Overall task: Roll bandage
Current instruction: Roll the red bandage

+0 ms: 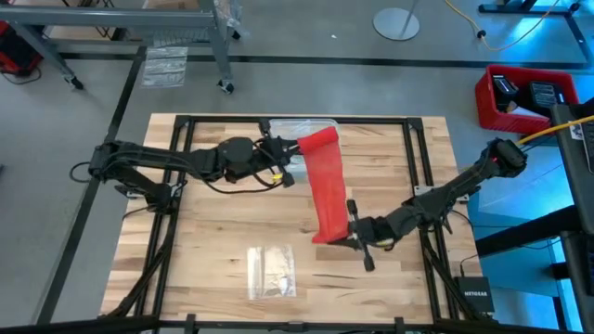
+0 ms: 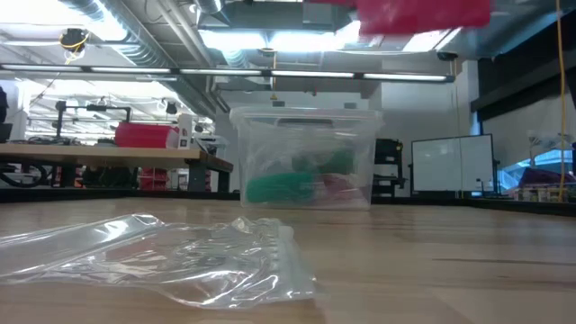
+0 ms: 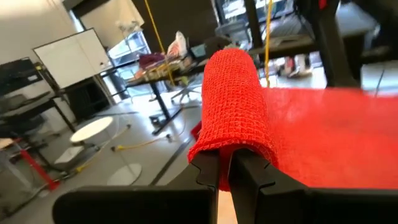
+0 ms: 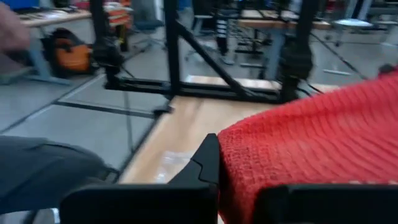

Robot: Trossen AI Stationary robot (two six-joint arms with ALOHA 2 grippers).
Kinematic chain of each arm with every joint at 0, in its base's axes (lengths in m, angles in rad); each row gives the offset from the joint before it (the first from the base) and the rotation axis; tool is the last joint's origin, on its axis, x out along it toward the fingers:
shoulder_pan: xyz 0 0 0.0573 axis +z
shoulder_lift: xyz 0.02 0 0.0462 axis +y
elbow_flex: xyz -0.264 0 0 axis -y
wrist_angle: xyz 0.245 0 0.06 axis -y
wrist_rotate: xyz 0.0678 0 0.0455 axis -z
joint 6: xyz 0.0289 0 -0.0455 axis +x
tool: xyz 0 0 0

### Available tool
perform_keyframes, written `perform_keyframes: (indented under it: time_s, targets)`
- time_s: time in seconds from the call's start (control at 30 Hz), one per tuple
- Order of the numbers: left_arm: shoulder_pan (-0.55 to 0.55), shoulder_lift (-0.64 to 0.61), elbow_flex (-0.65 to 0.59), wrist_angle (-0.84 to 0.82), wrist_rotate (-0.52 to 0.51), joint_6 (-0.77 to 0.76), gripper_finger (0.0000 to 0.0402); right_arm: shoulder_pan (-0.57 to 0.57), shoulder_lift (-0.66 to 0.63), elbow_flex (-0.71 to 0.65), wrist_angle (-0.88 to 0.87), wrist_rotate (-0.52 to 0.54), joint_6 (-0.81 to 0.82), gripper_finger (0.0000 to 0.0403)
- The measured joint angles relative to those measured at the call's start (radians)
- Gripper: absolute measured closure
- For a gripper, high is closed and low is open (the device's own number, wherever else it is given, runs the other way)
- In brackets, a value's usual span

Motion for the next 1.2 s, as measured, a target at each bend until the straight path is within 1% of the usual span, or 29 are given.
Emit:
perform_keyframes:
  time_s: [0.33,0.53,0.67,0.93,1.1,1.2]
  targets:
    - [-0.001,0.077,0.0,-0.008,-0.015,0.054,0.0391,0.121,0.0,0.257,-0.266,0.001,-0.012,0.0401]
    - [-0.016,0.108,0.0,-0.029,-0.017,0.027,0.0391,0.173,0.0,0.385,-0.323,0.015,-0.09,0.0401]
    - [-0.048,0.136,0.001,-0.017,-0.018,0.028,0.0391,0.17,0.0,0.447,-0.342,0.015,-0.13,0.0401]
    - [-0.12,0.22,0.0,0.002,-0.022,0.038,0.0391,0.164,0.0,0.539,-0.344,0.099,-0.246,0.0401]
    - [-0.165,0.264,0.0,0.002,-0.022,0.077,0.0391,0.119,0.0,0.583,-0.364,0.133,-0.266,0.0401]
    - [-0.191,0.282,0.0,0.001,-0.022,0.08,0.0391,0.07,0.0,0.589,-0.371,0.155,-0.279,0.04]
